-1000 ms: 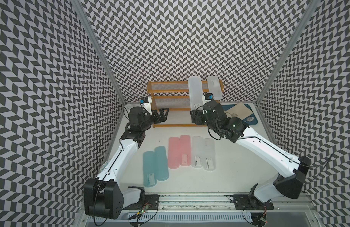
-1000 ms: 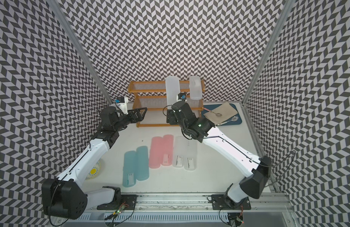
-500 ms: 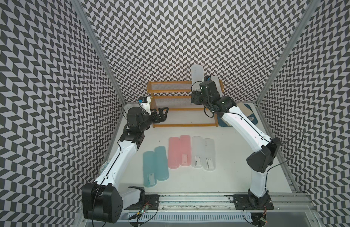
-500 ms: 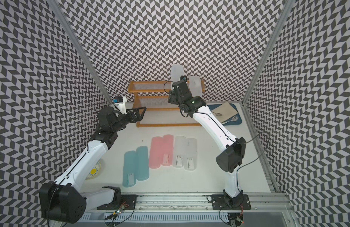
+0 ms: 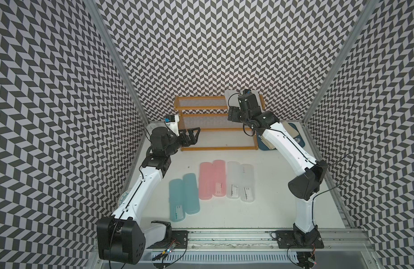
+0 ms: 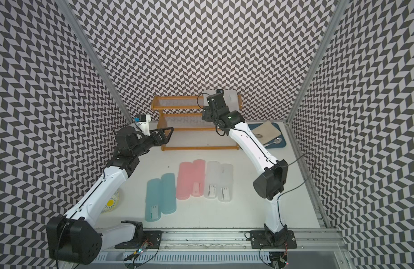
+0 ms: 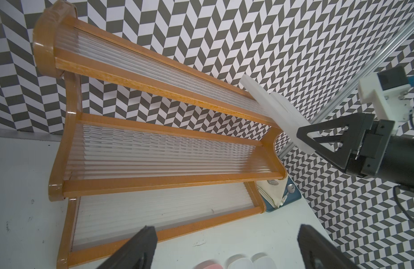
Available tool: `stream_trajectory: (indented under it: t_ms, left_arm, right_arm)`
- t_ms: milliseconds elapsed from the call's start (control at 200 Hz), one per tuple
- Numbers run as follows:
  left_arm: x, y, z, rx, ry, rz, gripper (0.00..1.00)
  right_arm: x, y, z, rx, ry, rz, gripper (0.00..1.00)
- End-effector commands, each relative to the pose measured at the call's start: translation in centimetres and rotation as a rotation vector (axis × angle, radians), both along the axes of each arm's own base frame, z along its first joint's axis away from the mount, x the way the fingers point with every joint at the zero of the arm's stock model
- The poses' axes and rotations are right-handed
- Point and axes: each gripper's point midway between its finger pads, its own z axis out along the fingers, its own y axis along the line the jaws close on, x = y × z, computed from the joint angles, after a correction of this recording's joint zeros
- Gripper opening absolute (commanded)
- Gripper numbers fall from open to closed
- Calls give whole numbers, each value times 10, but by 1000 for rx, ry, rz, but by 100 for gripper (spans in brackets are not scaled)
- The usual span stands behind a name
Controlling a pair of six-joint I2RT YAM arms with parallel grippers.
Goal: Place the pencil cases on the shelf according to color
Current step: Place the pencil case on the shelf.
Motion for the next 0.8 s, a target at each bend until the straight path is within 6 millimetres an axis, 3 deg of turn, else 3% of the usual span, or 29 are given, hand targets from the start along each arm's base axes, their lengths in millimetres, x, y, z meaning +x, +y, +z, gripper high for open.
stream_trajectory:
  t_ms: [0,195,371,486,711,796]
  left_arm:
    - [-6,-1,11,-14,-33,-15,100]
    - [-4,-3,7,-15,-18,-25,99]
    - [-3,0,7,-9,-23,-7,100]
    - [-1,-9,-1,-39,3,-56,99]
    - [-7,-28,-5,0,4,-83,100]
    - [-10,-35,-6,23,-12,-82,100]
  right_arm:
    - [4,5,15,38,-41,13,85]
    - [1,6,34,80,-77,26,91]
    - [-22,-4,97,133,-187,58,95]
    - [-47,-18,121,122,-224,82,95]
    - [-108,-54,97,123,-204,96,95]
    - [-133,-60,76,143,-179,132,95]
